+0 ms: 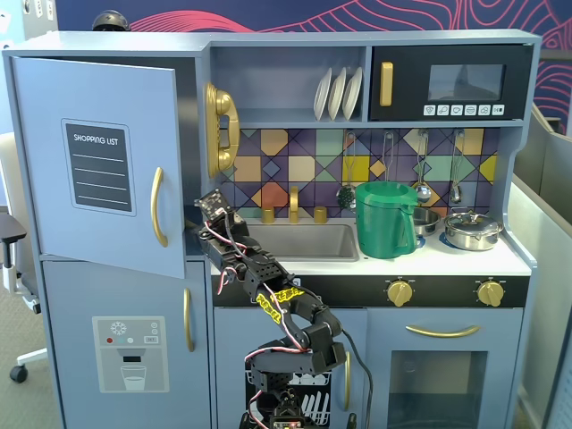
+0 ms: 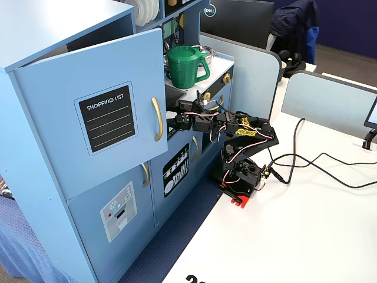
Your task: Open the left cabinet door
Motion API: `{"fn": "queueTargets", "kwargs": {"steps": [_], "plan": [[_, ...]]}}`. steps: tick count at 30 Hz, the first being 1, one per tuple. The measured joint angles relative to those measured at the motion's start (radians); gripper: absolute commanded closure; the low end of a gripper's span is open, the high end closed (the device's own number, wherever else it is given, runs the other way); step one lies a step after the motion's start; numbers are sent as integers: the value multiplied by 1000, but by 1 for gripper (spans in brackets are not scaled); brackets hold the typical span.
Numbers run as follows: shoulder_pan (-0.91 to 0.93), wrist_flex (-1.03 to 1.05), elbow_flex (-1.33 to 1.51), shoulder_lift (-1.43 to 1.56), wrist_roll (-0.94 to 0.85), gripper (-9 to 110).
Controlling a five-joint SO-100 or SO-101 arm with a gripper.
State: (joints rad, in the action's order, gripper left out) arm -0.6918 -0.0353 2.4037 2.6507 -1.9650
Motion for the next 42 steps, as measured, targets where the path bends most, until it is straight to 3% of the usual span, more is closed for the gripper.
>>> {"fn": "queueTargets", "kwargs": {"steps": [22, 42], "plan": [[-353, -190, 0, -72, -183, 90], [-537, -324, 0, -212, -282, 90]]}}
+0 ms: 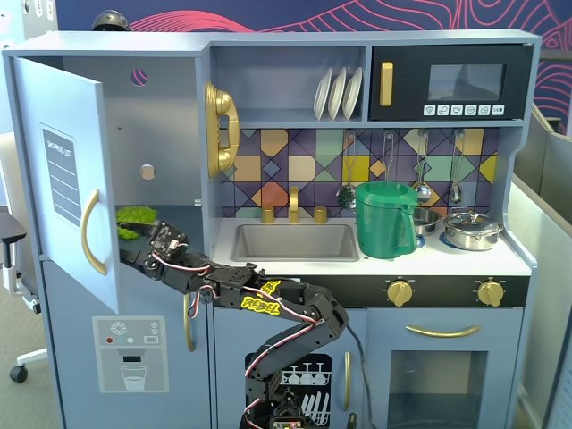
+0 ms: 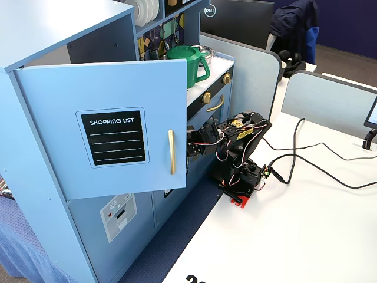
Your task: Open the left cabinet door
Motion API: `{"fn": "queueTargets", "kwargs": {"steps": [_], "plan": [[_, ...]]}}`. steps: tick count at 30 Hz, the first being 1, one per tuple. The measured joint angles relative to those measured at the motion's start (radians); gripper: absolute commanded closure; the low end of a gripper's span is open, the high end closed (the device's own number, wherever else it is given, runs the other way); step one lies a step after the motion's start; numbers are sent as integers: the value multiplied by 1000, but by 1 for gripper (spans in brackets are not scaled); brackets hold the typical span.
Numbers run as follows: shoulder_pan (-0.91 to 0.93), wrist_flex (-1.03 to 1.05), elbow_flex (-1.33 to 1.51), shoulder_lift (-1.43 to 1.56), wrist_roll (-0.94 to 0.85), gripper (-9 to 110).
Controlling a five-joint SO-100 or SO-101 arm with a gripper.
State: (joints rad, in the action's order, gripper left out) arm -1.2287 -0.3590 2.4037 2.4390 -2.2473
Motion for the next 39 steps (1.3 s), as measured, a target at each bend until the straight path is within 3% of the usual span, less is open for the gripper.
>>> {"fn": "queueTargets", "kwargs": {"steps": [9, 23, 30, 39], "plan": [[353, 135, 98, 232, 192, 91], [1012, 951, 232, 546, 644, 92], [1100, 1290, 342, 591, 831, 92], [1172, 1443, 483, 629, 937, 92]]}}
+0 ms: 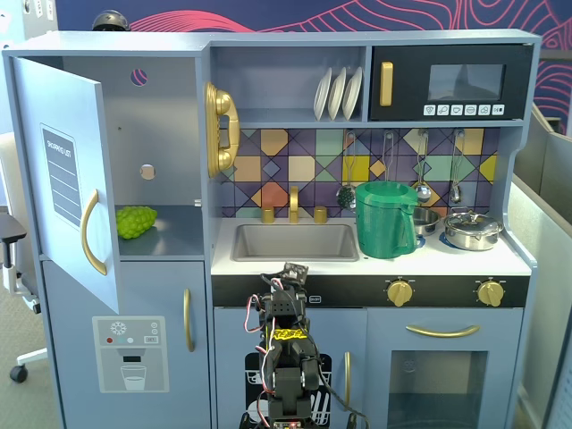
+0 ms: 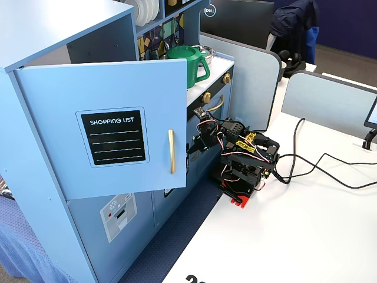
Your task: Open the left cabinet door
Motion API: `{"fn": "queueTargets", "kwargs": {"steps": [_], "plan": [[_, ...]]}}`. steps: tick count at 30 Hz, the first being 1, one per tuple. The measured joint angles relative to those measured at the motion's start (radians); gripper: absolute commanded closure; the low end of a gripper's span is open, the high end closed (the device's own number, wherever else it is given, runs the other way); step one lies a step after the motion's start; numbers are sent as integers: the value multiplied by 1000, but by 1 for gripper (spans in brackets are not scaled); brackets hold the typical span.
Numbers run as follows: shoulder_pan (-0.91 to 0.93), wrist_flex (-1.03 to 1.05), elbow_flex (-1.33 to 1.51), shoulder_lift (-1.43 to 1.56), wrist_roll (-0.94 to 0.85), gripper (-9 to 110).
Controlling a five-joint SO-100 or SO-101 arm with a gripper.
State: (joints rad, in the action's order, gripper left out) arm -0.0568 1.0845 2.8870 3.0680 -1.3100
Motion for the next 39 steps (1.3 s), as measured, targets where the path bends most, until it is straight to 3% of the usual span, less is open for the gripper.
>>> {"fn": "queueTargets", "kwargs": {"steps": [21, 30, 39], "plan": [[63, 202, 110, 104, 46, 94], [74, 227, 109, 112, 46, 101], [74, 235, 109, 117, 21, 101]]}}
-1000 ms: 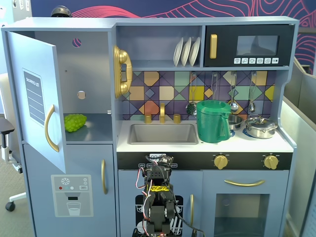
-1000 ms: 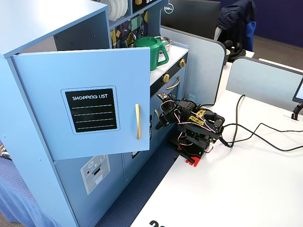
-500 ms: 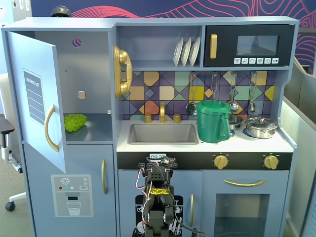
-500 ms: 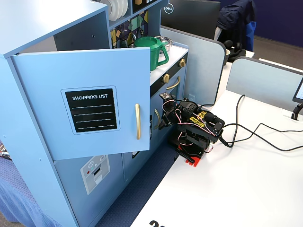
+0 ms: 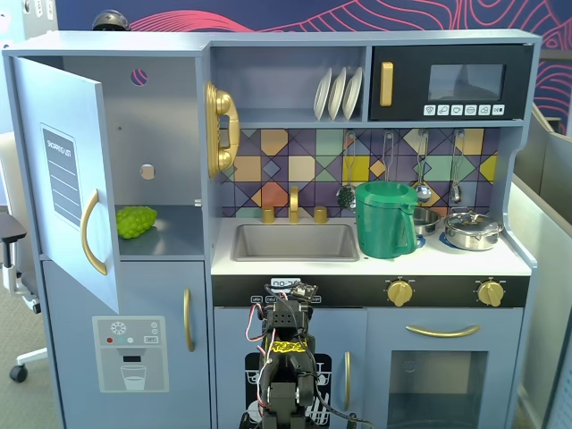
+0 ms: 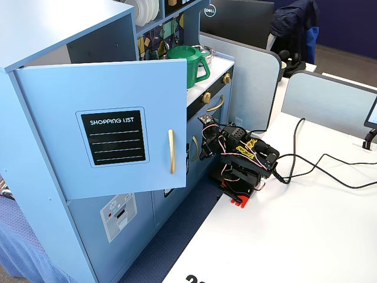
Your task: Open the left cabinet door
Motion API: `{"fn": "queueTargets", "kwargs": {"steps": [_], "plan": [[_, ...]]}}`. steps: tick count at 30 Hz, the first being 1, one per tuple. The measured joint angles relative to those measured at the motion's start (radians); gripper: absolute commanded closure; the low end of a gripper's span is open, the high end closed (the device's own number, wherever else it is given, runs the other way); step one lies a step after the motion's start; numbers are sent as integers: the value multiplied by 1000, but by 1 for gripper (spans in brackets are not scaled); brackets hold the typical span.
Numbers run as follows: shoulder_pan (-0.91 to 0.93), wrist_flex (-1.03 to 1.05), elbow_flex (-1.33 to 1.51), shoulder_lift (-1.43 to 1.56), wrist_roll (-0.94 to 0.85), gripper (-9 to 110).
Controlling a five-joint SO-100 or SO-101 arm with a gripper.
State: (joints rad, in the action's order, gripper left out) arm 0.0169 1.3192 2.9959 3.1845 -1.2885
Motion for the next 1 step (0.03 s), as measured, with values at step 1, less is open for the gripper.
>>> {"fn": "queueTargets", "kwargs": {"steps": [1], "plan": [[0, 0, 0, 0, 0, 101]]}}
